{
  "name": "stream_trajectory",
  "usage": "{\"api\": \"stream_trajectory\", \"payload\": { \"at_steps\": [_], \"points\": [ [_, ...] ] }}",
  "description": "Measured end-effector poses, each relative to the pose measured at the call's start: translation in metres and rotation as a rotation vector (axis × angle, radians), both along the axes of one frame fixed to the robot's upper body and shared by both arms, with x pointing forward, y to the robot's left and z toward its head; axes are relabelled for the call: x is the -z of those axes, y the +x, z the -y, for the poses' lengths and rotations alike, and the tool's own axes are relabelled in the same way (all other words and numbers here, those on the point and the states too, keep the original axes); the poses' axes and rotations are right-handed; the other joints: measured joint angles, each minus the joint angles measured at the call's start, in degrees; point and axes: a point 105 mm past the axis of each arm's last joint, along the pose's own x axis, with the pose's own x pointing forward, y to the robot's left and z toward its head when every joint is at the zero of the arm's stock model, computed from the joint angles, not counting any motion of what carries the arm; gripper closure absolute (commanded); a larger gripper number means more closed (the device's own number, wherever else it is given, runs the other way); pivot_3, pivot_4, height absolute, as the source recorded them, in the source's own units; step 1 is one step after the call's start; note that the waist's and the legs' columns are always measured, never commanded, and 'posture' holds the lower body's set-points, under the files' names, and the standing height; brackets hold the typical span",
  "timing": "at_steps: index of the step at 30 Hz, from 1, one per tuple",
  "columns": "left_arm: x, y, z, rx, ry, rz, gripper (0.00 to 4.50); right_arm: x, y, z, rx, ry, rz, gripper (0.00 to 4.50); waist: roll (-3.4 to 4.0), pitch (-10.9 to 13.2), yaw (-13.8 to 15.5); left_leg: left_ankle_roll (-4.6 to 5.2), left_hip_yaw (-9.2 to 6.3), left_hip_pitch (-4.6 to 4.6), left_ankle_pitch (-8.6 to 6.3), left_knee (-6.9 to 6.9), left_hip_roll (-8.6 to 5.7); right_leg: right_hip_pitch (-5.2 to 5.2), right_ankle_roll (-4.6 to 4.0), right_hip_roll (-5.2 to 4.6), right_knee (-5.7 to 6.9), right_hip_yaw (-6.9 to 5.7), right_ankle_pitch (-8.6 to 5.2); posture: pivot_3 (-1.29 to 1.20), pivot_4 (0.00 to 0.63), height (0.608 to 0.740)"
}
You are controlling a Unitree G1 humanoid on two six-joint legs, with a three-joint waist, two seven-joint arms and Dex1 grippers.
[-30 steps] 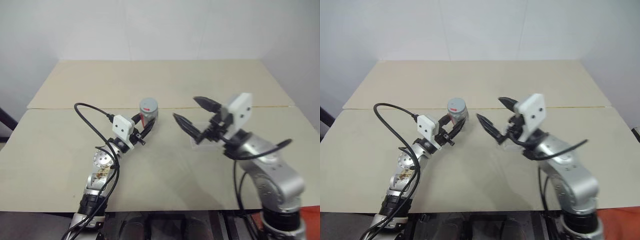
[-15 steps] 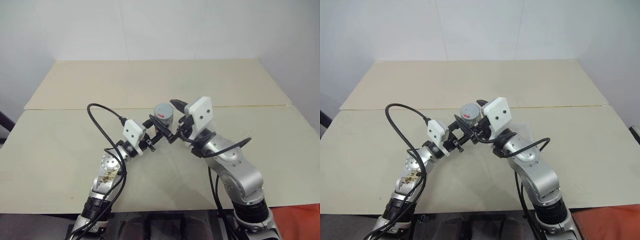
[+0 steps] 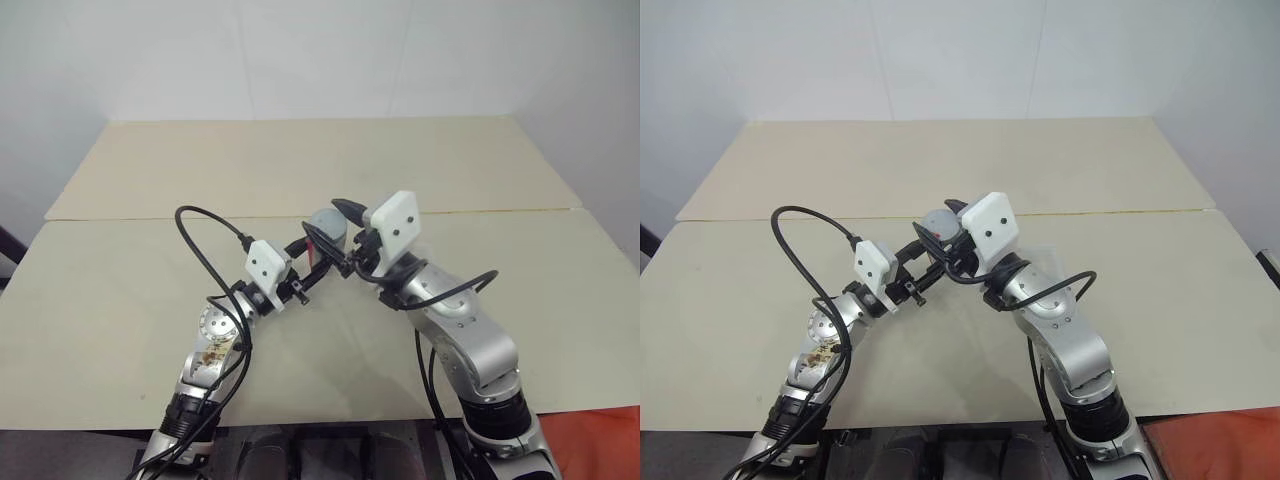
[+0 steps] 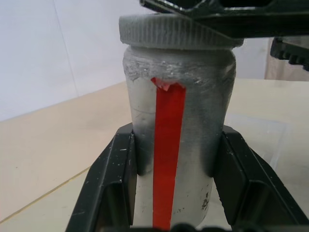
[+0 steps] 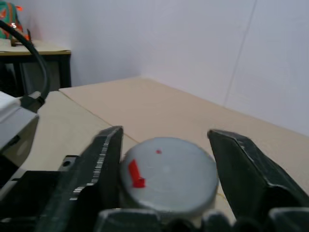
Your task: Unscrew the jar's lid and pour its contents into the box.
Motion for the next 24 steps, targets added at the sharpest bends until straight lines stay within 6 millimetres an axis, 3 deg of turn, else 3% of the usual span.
{"api": "stream_trajectory", "payload": {
  "at_steps": [8, 11, 16, 24],
  "points": [
    [0.001, -0.001, 0.0011, 0.014, 0.009, -0.002, 2.63, 0.0003, -0.0003, 0.0005, 0.0, -0.018, 0.013, 2.12, 0.0, 0.0, -0.1, 0.0, 0.0, 0.0, 0.0, 0.0, 0.02, 0.0, 0.0, -0.01, 0.0, 0.0, 0.0, 0.0, 0.15, 0.74],
    [0.0016, -0.0017, 0.0018, 0.021, 0.012, -0.003, 2.63, 0.0009, -0.001, 0.0005, -0.009, -0.022, 0.011, 1.5, 0.0, 0.0, -0.1, 0.0, 0.0, 0.0, 0.0, 0.0, 0.02, 0.0, 0.0, 0.0, 0.0, 0.0, 0.0, 0.0, 0.15, 0.74],
    [0.0018, -0.0019, 0.002, 0.023, 0.013, -0.004, 2.63, -0.0015, -0.0002, 0.0023, 0.002, -0.007, 0.015, 0.03, 0.0, 0.0, -0.1, 0.0, 0.0, 0.0, 0.0, 0.0, 0.03, -0.01, 0.0, -0.01, 0.0, 0.0, 0.0, 0.0, 0.15, 0.74],
    [0.0017, -0.0018, 0.0018, 0.022, 0.013, -0.003, 2.63, 0.0026, -0.001, 0.0028, -0.012, -0.059, 0.019, 0.03, 0.0, 0.0, -0.2, 0.0, 0.0, 0.0, 0.0, -0.01, 0.03, -0.01, 0.0, -0.01, 0.0, 0.01, 0.0, 0.0, 0.15, 0.74]
  ]
}}
